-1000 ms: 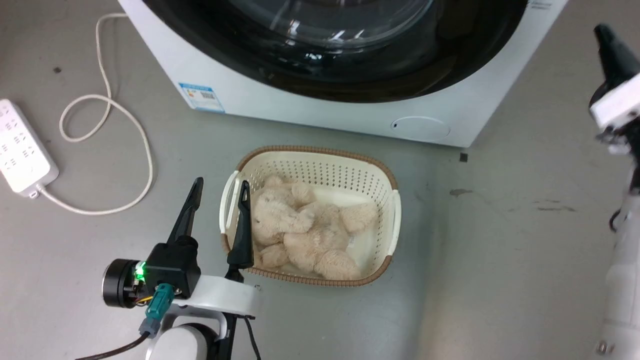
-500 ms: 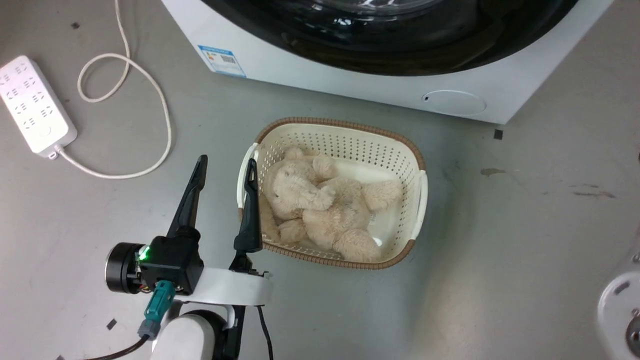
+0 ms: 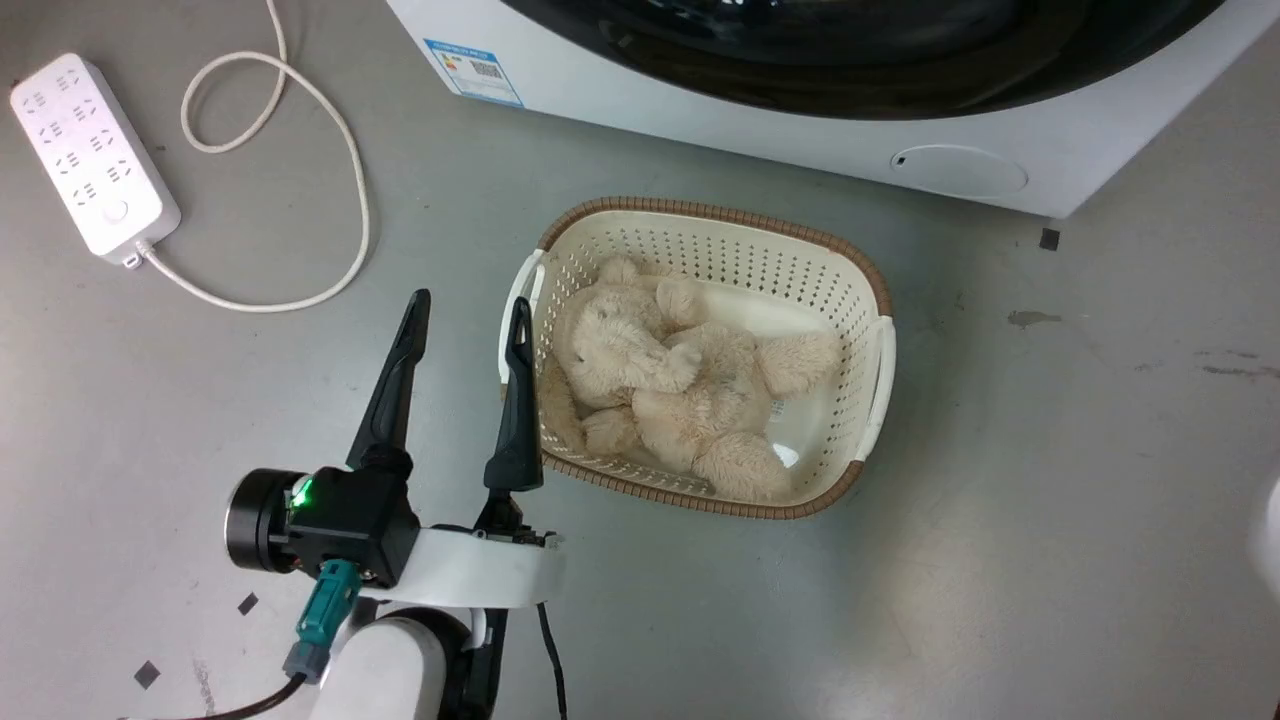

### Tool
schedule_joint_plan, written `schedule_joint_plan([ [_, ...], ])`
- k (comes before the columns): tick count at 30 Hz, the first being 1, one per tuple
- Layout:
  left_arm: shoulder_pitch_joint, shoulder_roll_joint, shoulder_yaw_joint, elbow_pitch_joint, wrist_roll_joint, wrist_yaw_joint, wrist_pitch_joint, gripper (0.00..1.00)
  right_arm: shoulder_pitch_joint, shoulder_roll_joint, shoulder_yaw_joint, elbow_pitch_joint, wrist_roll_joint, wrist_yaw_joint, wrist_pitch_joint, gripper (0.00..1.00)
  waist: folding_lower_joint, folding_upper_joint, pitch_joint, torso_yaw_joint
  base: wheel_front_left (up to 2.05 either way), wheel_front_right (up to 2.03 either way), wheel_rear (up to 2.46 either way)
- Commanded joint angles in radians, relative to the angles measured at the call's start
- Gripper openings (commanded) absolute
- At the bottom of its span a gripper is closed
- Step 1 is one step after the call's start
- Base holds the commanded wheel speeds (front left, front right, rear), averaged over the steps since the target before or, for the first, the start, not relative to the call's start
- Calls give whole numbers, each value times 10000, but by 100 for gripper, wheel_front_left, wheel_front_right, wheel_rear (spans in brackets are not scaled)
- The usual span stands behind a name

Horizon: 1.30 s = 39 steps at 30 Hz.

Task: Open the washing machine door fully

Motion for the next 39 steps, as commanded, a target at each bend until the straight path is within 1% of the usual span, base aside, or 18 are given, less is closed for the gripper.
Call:
schedule_joint_plan([
  [1,-201,2,-82,-68,-35,72,-115,100,-408,37,-157,253,114,-2,244,0,-1,0,62,42,0,0,0],
  [6,-262,2,-186,-50,-88,146,-220,100,-534,38,-394,525,292,-2,869,0,-1,0,66,103,0,0,0],
  [11,-237,3,-177,44,-19,107,-324,100,-203,38,-434,715,719,-3,1519,0,-1,0,-181,51,0,0,0],
  [16,-51,3,-110,176,-30,39,-428,100,361,39,-253,1094,1559,-3,2033,0,-1,0,-692,-67,0,0,0],
  [22,204,3,-52,361,-27,-89,-554,100,1190,39,369,1639,2780,-4,2765,0,-1,0,-1422,-132,0,0,0],
  [27,548,3,100,520,18,-212,-569,100,2400,39,1564,1750,3778,-4,3094,0,-1,0,-2083,-207,0,0,0],
  [31,789,3,239,617,54,-326,-569,100,3247,39,2776,1737,4910,-4,3281,0,-1,0,-2453,-254,0,0,0],
  [36,1035,3,377,580,-53,-351,-569,100,4264,39,4640,1507,6777,-4,3421,0,-1,0,-2754,-250,0,0,0],
  [39,1146,3,476,550,-105,-356,-569,100,4826,39,6018,1218,8076,-4,3364,0,-1,0,-2839,-258,0,0,0],
])
